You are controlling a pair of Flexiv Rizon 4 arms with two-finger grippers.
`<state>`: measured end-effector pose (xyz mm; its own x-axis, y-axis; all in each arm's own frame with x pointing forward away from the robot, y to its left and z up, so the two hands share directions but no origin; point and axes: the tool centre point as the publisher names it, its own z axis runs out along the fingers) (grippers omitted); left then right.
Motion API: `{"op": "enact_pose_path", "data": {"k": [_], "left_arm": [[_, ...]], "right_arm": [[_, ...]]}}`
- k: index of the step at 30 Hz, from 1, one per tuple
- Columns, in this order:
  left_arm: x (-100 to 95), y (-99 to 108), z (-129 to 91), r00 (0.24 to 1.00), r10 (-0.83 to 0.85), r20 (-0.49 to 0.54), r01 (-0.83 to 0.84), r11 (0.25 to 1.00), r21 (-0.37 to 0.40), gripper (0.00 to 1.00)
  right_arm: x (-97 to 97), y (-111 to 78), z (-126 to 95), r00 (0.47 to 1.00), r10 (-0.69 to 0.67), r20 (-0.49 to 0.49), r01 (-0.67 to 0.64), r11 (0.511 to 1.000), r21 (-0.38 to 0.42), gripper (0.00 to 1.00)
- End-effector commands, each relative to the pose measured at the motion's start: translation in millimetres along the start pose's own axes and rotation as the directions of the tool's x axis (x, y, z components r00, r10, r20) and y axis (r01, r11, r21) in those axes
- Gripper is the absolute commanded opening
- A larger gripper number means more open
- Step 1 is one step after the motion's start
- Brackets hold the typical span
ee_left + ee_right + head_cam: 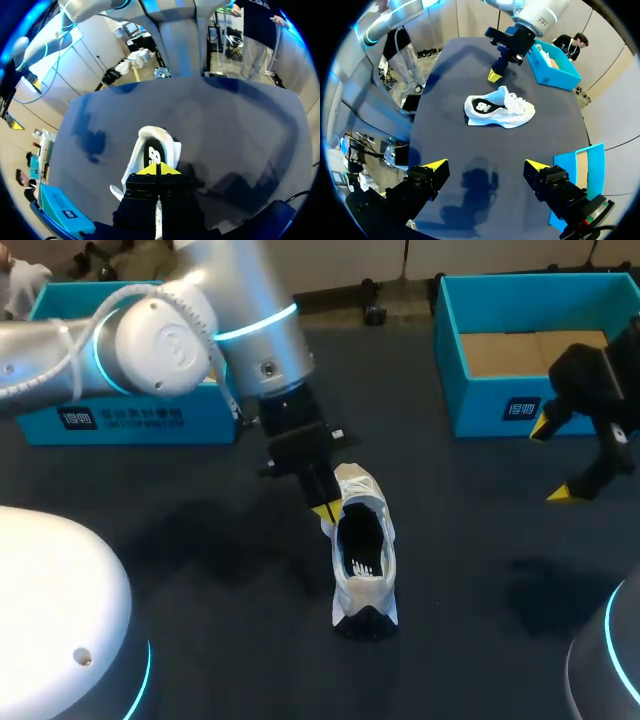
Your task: Take the shoe out of the shoebox, open the shoe tongue, remove and reinsert the insole, then place the shoe into the shoebox
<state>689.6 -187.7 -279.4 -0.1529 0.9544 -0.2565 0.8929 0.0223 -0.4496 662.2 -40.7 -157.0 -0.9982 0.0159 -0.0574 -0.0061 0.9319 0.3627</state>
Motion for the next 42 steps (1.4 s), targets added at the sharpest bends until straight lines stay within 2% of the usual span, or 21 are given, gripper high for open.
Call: {"op": "enact_pose_path", "data": {"k": [1,6,12,15,23,32,42], "left_arm": [[-3.2,2,1,0.994,0.027,-0.109,-0.030,0.999,-0.026,0.00],[-7.3,3,10,0.980,0.086,-0.177,-0.099,0.993,-0.064,0.00],[-13.0,4,24,0.966,0.144,-0.215,-0.172,0.978,-0.118,0.00],[-13.9,3,29,0.965,0.150,-0.213,-0.177,0.978,-0.110,0.00],[-14.1,9,56,0.944,0.197,-0.265,-0.235,0.964,-0.122,0.00],[-10.9,10,81,0.936,0.230,-0.268,-0.267,0.958,-0.107,0.00],[-1.3,21,96,0.933,0.228,-0.278,-0.272,0.953,-0.132,0.00]], "right_arm": [[-0.7,0.3,1,1.000,0.000,-0.001,0.000,1.000,0.001,1.00],[-0.7,0.3,1,1.000,0.000,-0.001,0.000,1.000,0.001,1.00],[-0.7,0.3,1,1.000,0.000,-0.001,0.000,1.000,0.001,1.00],[-0.7,0.3,1,1.000,0.000,-0.001,0.000,1.000,0.001,1.00],[-0.7,0.3,1,1.000,0.000,-0.001,0.000,1.000,0.001,1.00],[-0.7,0.3,1,1.000,0.000,-0.001,0.000,1.000,0.001,1.00],[-0.7,0.3,1,1.000,0.000,-0.001,0.000,1.000,0.001,1.00]]}}
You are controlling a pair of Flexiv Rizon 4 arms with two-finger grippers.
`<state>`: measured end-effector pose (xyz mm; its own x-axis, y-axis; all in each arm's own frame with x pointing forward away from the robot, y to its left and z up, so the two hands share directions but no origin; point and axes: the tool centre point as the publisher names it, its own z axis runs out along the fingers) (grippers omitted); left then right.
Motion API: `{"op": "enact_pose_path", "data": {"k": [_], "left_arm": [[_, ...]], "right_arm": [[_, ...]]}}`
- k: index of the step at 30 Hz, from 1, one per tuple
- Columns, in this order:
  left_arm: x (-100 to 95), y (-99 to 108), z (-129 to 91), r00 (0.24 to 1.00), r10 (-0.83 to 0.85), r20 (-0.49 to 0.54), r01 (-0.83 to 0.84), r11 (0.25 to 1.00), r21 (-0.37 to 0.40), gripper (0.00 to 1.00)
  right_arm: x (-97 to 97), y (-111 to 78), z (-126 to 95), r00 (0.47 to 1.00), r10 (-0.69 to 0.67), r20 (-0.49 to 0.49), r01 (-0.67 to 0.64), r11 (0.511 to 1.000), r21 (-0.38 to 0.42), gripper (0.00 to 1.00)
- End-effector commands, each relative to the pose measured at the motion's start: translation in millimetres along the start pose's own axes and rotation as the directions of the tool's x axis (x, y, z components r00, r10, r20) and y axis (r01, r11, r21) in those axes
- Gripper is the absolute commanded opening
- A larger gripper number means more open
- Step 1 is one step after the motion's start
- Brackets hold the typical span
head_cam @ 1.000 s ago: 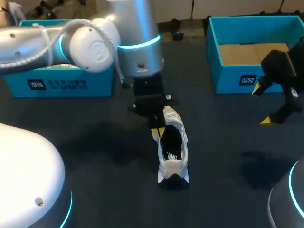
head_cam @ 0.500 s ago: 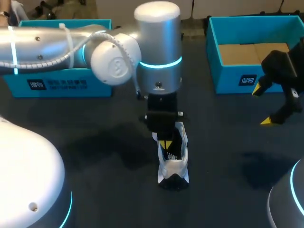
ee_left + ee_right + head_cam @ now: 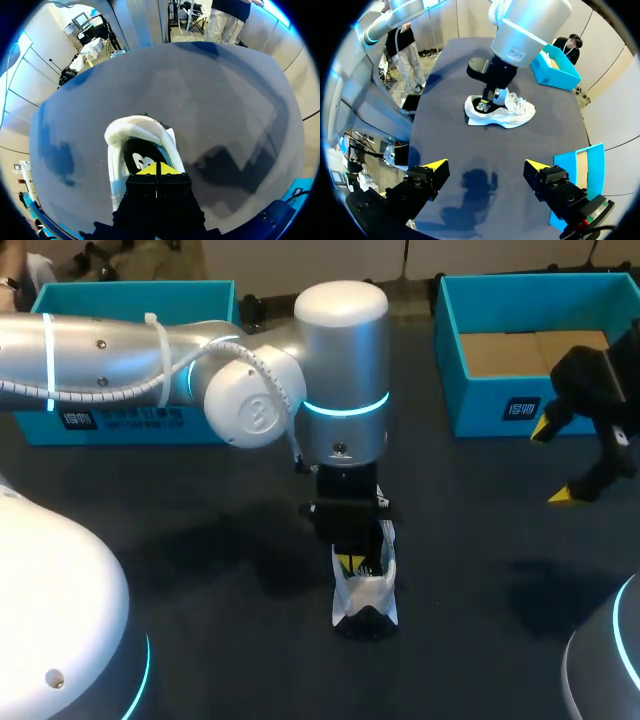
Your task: Take the shoe out of the shoebox, open the shoe tongue, remove and reinsert the insole, then place the shoe into the shoebox
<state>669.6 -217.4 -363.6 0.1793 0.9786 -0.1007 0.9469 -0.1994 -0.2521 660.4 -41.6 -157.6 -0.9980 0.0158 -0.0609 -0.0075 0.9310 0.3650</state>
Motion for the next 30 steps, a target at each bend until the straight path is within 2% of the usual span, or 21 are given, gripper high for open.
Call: {"op": "enact_pose_path", "data": {"k": [1,9,11,14,16,19,22,30], "left_arm": [[0.5,1,10,1.000,-0.002,0.006,0.002,1.000,-0.005,0.00],[-0.8,0,31,1.000,-0.014,0.023,0.014,1.000,-0.013,0.00],[-1.2,0,31,0.999,-0.015,0.033,0.016,0.999,-0.038,0.00],[-1.4,-1,24,0.999,-0.014,0.032,0.016,0.999,-0.048,0.00],[-1.1,0,18,1.000,-0.002,0.025,0.005,0.996,-0.091,0.00],[-1.9,0,5,0.999,-0.016,0.038,0.020,0.994,-0.108,0.00],[-4.0,1,2,0.998,-0.026,0.050,0.032,0.992,-0.124,0.00],[-8.6,7,23,0.995,-0.071,0.065,0.080,0.985,-0.155,0.00]], "right_arm": [[-2.5,1.3,1,1.000,0.001,-0.004,-0.001,1.000,0.004,1.00],[-2.5,1.3,1,1.000,0.001,-0.004,-0.001,1.000,0.004,1.00],[-2.5,1.3,1,1.000,0.001,-0.004,-0.001,1.000,0.004,1.00],[-2.5,1.3,1,1.000,0.001,-0.004,-0.001,1.000,0.004,1.00],[-2.5,1.3,1,1.000,0.001,-0.004,-0.001,1.000,0.004,1.00],[-2.5,1.3,1,1.000,0.001,-0.004,-0.001,1.000,0.004,1.00],[-2.5,1.3,1,1.000,0.001,-0.004,-0.001,1.000,0.004,1.00],[-2.5,1.3,1,1.000,0.001,-0.004,-0.001,1.000,0.004,1.00]]}}
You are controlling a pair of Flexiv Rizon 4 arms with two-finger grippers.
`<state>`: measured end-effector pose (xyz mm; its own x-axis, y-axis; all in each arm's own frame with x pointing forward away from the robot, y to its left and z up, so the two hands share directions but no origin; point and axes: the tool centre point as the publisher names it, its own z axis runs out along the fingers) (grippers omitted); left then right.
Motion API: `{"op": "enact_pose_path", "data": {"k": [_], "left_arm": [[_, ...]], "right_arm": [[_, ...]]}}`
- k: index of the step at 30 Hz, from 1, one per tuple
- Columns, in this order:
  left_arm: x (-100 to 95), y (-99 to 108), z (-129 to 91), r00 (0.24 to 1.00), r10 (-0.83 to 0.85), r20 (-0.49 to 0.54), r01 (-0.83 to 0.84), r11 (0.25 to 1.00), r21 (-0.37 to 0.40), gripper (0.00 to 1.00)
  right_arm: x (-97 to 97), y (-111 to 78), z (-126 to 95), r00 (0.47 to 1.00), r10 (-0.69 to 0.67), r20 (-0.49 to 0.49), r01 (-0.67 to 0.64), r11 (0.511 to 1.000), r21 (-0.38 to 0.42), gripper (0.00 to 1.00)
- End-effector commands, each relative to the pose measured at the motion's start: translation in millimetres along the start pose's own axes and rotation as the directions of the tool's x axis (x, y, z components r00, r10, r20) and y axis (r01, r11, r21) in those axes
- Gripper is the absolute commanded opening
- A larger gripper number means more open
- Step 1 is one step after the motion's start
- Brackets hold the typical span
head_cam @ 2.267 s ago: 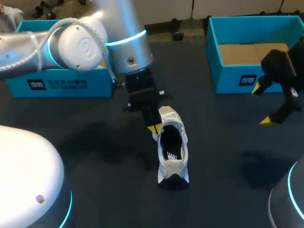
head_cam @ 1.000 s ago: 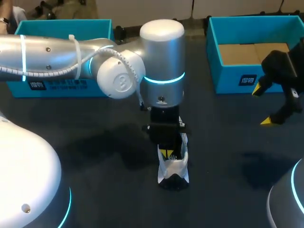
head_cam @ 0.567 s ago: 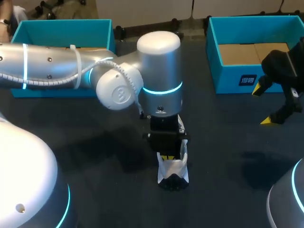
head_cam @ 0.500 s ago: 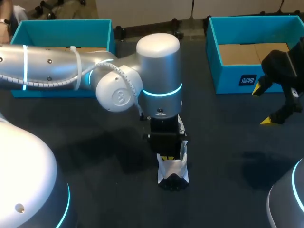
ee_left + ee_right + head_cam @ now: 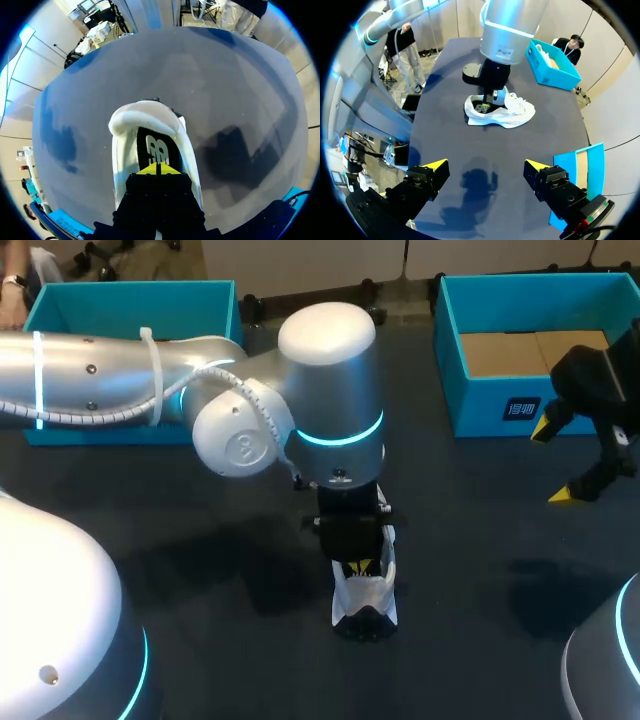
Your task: Take the shoe out of the shoebox, open the shoe tongue, remove and reinsert the insole, then place the shoe into the shoebox
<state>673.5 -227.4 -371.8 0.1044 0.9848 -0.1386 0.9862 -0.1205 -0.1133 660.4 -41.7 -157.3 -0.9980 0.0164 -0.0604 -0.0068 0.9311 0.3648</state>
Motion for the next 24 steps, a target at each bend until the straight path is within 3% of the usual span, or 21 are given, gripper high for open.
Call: {"op": "enact_pose_path", "data": {"k": [1,14,20,24], "left_arm": [[0.7,-4,19,1.000,-0.016,0.014,0.016,1.000,-0.004,0.00],[-4.0,-8,38,0.999,-0.038,0.006,0.038,0.999,-0.029,0.00],[-4.0,8,21,0.999,-0.030,0.010,0.031,0.993,-0.114,0.00],[-3.5,10,9,1.000,-0.024,0.010,0.025,0.991,-0.131,0.00]], "right_arm": [[-2.5,1.2,1,1.000,0.001,-0.004,-0.001,1.000,0.004,1.00],[-2.5,1.2,1,1.000,0.001,-0.004,-0.001,1.000,0.004,1.00],[-2.5,1.2,1,1.000,0.001,-0.004,-0.001,1.000,0.004,1.00],[-2.5,1.2,1,1.000,0.001,-0.004,-0.001,1.000,0.004,1.00]]}}
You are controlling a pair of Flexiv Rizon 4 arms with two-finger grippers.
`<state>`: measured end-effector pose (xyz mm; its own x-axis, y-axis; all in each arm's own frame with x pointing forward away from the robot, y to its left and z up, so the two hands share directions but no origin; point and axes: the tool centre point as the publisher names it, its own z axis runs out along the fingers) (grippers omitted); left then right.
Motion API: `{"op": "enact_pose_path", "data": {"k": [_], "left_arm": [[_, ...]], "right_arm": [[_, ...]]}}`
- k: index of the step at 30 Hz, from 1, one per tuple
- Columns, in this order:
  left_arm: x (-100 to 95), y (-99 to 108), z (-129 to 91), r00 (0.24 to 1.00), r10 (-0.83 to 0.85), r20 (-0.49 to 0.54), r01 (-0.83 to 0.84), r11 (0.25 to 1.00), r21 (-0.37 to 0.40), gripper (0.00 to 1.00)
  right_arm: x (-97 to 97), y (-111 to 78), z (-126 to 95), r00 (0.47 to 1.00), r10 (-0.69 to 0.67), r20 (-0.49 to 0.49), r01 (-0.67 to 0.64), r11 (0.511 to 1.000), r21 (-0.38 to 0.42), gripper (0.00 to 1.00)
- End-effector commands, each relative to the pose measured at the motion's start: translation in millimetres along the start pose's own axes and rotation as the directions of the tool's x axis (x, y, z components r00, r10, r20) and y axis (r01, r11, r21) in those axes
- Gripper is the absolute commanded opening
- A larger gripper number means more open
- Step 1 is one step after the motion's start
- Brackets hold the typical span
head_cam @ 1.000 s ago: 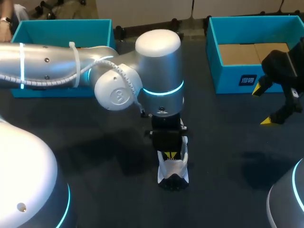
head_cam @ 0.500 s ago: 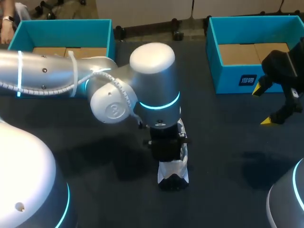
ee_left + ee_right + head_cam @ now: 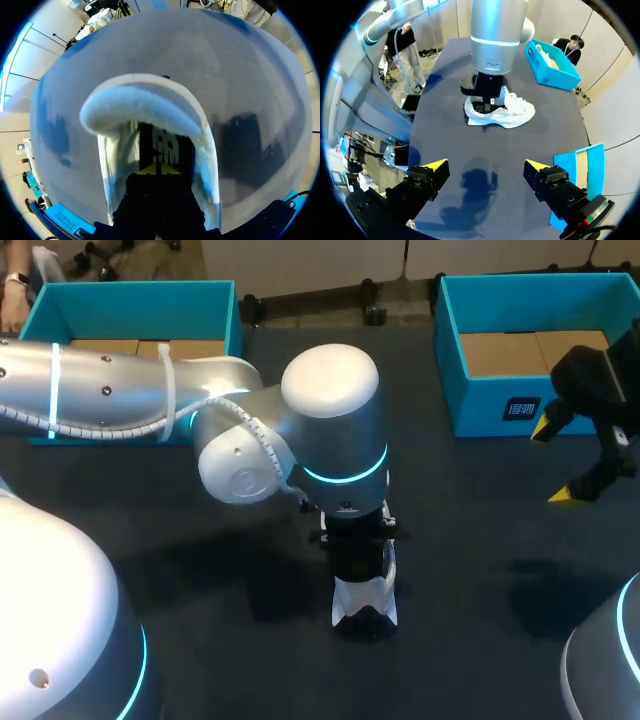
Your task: Take the shoe out of the shoebox, open the shoe tongue, remove and reinsert the insole, then place the shoe into the shoebox
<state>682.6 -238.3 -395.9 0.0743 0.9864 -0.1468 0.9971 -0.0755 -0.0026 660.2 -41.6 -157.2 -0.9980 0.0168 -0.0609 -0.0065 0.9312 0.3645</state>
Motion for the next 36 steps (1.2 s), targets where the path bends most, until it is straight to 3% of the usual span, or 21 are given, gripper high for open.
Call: {"op": "enact_pose_path", "data": {"k": [1,5,19,22,36], "left_arm": [[2.8,-2,-18,1.000,0.003,0.006,-0.003,1.000,-0.017,0.00],[1.0,-6,-22,1.000,0.001,0.028,-0.001,1.000,-0.012,0.00],[2.0,-19,8,1.000,0.011,0.010,-0.011,1.000,-0.012,0.00],[4.9,-15,10,1.000,0.008,-0.009,-0.008,0.999,-0.044,0.00],[4.0,12,-23,1.000,0.000,0.015,0.004,0.974,-0.225,0.00]], "right_arm": [[-2.7,1.1,1,1.000,0.000,-0.004,0.000,1.000,0.003,1.00],[-2.7,1.1,1,1.000,0.000,-0.004,0.000,1.000,0.003,1.00],[-2.7,1.1,1,1.000,0.000,-0.004,0.000,1.000,0.003,1.00],[-2.7,1.1,1,1.000,0.000,-0.004,0.000,1.000,0.003,1.00],[-2.7,1.1,1,1.000,0.000,-0.004,0.000,1.000,0.003,1.00]]}}
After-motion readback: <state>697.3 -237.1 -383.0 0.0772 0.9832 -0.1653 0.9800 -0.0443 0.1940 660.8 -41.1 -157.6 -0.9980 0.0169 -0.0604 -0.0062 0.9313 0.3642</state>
